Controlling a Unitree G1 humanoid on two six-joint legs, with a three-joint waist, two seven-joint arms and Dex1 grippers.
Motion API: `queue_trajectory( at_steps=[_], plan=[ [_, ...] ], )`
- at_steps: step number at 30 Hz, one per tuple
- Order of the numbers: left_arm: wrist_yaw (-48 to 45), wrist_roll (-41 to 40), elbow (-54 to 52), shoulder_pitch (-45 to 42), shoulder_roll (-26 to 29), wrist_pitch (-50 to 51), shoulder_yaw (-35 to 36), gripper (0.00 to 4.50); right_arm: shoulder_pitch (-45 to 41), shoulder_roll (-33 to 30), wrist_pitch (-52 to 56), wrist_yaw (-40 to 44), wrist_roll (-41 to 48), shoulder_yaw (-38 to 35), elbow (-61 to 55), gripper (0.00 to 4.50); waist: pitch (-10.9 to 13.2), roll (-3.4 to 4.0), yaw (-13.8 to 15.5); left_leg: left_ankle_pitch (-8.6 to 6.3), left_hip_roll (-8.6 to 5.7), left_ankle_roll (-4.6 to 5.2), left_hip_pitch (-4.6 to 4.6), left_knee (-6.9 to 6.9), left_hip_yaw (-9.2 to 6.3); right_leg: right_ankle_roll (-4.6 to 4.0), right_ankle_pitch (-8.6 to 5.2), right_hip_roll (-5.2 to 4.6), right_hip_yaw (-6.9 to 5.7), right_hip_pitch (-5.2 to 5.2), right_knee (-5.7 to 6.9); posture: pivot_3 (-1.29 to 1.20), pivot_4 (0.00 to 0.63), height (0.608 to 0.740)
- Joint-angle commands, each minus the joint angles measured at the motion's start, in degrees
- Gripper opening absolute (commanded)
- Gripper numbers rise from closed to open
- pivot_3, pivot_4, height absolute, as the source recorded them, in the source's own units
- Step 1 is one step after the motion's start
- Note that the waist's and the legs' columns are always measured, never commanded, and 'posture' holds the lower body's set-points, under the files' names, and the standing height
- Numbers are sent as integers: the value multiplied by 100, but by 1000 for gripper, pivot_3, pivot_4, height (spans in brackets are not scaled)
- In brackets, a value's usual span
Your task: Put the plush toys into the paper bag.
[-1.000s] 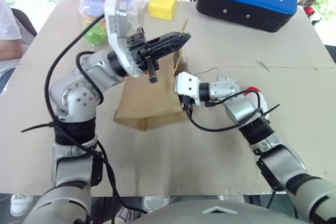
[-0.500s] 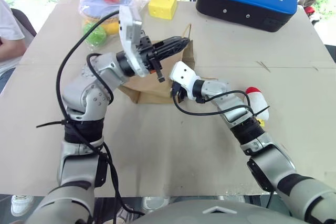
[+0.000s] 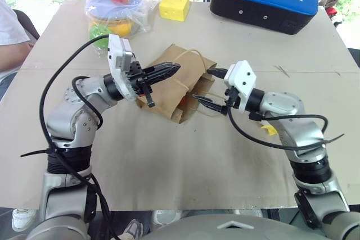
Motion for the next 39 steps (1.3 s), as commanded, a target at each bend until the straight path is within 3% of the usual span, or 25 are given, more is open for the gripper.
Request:
queue_trajectory(
  at_steps=[1,2,3,4,9,14,17,22,23,24,26,30,39],
  plan=[
    [73,77,-79,-169,-121,-176,47,0,282,-307,991,-112,944,-1037,-1170,3914,0,0,17,0,0,0,-2,0,0,0,0,0,0,0,-2,0,150,740],
    [84,101,-63,-197,-146,-195,35,0,442,-506,1201,-115,1047,-1266,-1400,3914,0,0,28,0,0,0,-3,1,-1,0,0,0,-1,0,-3,0,150,740],
    [96,117,-52,-224,-167,-201,26,0,678,-771,1342,-126,1029,-1474,-1600,4327,0,0,48,0,-2,0,-6,1,-3,1,0,-2,-3,1,-5,0,150,740],
    [100,130,-40,-253,-184,-206,23,0,903,-1034,1432,-146,977,-1643,-1746,4457,-1,-2,71,0,-3,0,-7,2,-2,1,0,-3,-3,1,-7,0,150,740],
    [179,192,57,-386,-302,-232,-26,0,2251,-2178,1180,-588,14,-2027,-1516,4482,-2,-4,40,-1,-5,1,-3,2,0,2,-1,-4,-2,3,-9,0,150,740],
    [208,346,137,-460,-452,-288,-151,0,2552,-1954,1229,-1114,-225,-1756,-364,4482,-6,-8,-42,-1,-1,2,6,2,13,3,-1,3,13,3,-4,0,150,740],
    [236,394,116,-504,-513,-267,-171,0,2473,-1789,1111,-1266,-272,-1659,41,3695,-6,-7,-28,0,2,2,11,3,10,3,-1,7,13,6,-2,0,150,740],
    [341,379,-56,-465,-513,-206,-112,0,2355,-1687,848,-1128,-66,-1675,-61,1373,-7,-9,-4,0,0,2,8,10,12,7,0,5,14,9,-5,0,150,740],
    [354,382,-61,-462,-517,-207,-112,0,2358,-1691,810,-1107,-46,-1705,-82,1219,-8,-11,0,0,0,2,7,10,12,7,0,5,14,9,-5,0,150,740],
    [370,385,-68,-461,-523,-207,-112,0,2347,-1657,798,-1026,115,-1831,-174,644,-8,-10,-1,0,0,2,7,10,11,7,0,5,13,9,-6,0,150,740],
    [439,333,-87,-465,-562,-174,-84,0,2175,-1477,765,-748,786,-2175,-486,16,-7,-10,-4,0,1,2,8,10,11,7,0,5,13,9,-5,0,150,740],
    [408,282,-41,-496,-597,-157,-80,0,1265,-1210,786,-718,1274,-1970,-523,16,-4,-4,-58,0,2,2,10,10,10,7,1,7,14,8,-1,0,150,740],
    [339,264,101,-770,-725,-129,-139,0,-359,-526,172,-202,629,285,1245,16,-4,-5,-22,0,1,2,-1,9,1,4,1,8,5,7,-6,0,150,740]
  ],
)
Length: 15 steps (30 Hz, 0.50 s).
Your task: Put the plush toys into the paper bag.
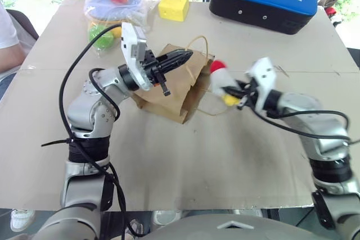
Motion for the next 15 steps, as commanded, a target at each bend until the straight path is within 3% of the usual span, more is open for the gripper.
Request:
queue_trajectory(
  at_steps=[1,15],
  plan=[
    [-67,-98,-64,-144,-25,-40,64,0,-338,170,-496,285,-174,373,584,16,0,0,36,0,-1,0,-1,1,1,0,0,-1,0,0,-1,0,150,740],
    [-739,-136,179,-457,-111,-69,-160,0,-1532,1059,-2328,1430,-581,941,2859,16,1,2,21,0,0,0,1,2,0,0,1,-1,-2,-1,5,0,150,740]
  ],
)
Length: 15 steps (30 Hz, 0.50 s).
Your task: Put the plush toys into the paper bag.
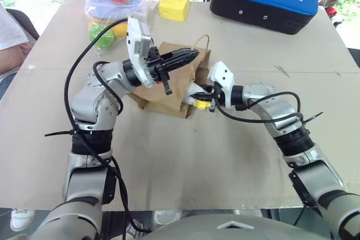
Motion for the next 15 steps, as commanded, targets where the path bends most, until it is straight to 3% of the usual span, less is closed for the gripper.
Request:
queue_trajectory(
  at_steps=[1,5,13,15],
  plan=[
    [-157,-341,-298,-106,-111,125,-18,0,-364,381,-608,151,-102,4,604,16,0,0,-9,0,0,0,0,0,0,0,0,0,0,0,0,0,150,740],
    [-115,-744,-733,71,-193,506,-9,0,-714,1156,-1039,-62,-25,-325,1955,16,0,0,-24,0,1,0,0,0,0,0,0,0,1,0,2,0,150,740],
    [297,-1034,-1113,422,-113,867,252,0,-1209,1990,-1225,-434,226,-1196,3493,16,1,2,-76,1,2,-1,2,0,-2,-2,2,-3,0,0,7,0,150,740],
    [486,-1119,-1160,482,-144,952,346,0,-1324,2114,-1258,-630,264,-1415,3765,879,2,2,-96,0,2,-1,2,-1,-4,-2,2,-3,-2,0,7,0,150,740]
  ],
)
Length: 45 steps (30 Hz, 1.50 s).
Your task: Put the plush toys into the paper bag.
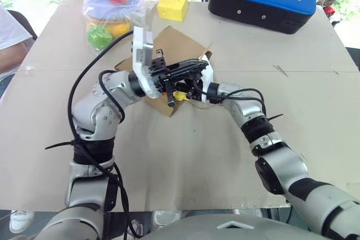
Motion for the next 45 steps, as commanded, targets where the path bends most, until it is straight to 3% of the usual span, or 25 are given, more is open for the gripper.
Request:
queue_trajectory(
  at_steps=[1,7,13,22,31,35,44,45],
  plan=[
    [286,-304,-358,21,-34,118,252,0,-222,180,-230,-211,54,-271,235,1224,0,1,-23,0,0,0,0,0,-1,0,0,0,0,0,1,0,150,740],
    [772,-588,-362,137,-86,359,526,0,74,-27,-766,-504,-682,104,-129,3611,1,1,-44,0,0,0,0,-1,-2,0,0,0,0,0,2,0,150,740],
    [1113,-641,33,124,-34,441,841,0,1008,-723,-189,-282,-945,507,-2172,3611,0,1,-21,0,-2,0,-1,-1,-5,0,0,-4,-1,0,1,0,150,740],
    [1184,-422,424,-136,-92,286,760,0,1820,-1722,1655,-94,-484,456,-4950,3611,0,1,-21,0,-2,0,0,-2,-7,0,0,-2,-4,0,2,0,150,740],
    [1248,-456,408,-302,-303,329,645,0,1593,-1173,2022,-745,-451,440,-4383,3611,0,0,-28,0,-3,0,0,-2,-3,0,0,-1,-2,0,0,0,150,740],
    [1280,-630,250,-259,-304,506,660,0,1105,-730,1886,-990,-605,506,-3252,3611,0,0,-46,0,-3,0,1,-2,-1,1,0,0,0,0,1,0,150,740],
    [1429,-799,13,-36,-157,644,846,0,925,-694,1959,-796,-332,353,-3200,88,0,0,-31,0,-4,0,-2,-2,-4,0,0,-3,-2,0,-1,0,150,740],
    [1481,-845,-26,-8,-165,668,877,0,918,-677,2140,-783,-171,239,-3295,41,0,0,-31,0,-4,0,-1,-2,-5,0,0,-3,-3,0,-1,0,150,740]
  ],
)
